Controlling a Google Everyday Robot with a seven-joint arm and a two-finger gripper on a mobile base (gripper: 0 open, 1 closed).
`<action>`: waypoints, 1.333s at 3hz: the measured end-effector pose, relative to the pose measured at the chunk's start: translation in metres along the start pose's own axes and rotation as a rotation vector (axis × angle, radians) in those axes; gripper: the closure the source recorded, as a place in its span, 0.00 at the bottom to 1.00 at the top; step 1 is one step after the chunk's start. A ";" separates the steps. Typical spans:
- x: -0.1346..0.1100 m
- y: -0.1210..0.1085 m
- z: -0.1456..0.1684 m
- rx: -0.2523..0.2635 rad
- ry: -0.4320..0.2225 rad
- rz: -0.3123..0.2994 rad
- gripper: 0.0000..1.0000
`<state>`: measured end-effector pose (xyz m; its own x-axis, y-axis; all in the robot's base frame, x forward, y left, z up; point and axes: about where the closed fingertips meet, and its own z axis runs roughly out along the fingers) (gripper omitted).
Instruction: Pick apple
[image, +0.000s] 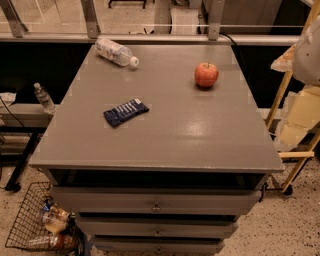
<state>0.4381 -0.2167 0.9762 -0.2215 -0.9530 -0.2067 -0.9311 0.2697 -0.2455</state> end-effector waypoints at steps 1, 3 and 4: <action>0.000 -0.003 0.001 0.006 -0.011 0.005 0.00; -0.001 -0.102 0.050 0.122 -0.287 0.197 0.00; -0.001 -0.098 0.050 0.121 -0.271 0.184 0.00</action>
Offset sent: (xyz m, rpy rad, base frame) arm 0.0734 -0.0261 -0.0056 0.2469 -0.1692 -0.0805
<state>0.5435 -0.2356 0.9532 -0.2825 -0.8197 -0.4983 -0.8377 0.4639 -0.2881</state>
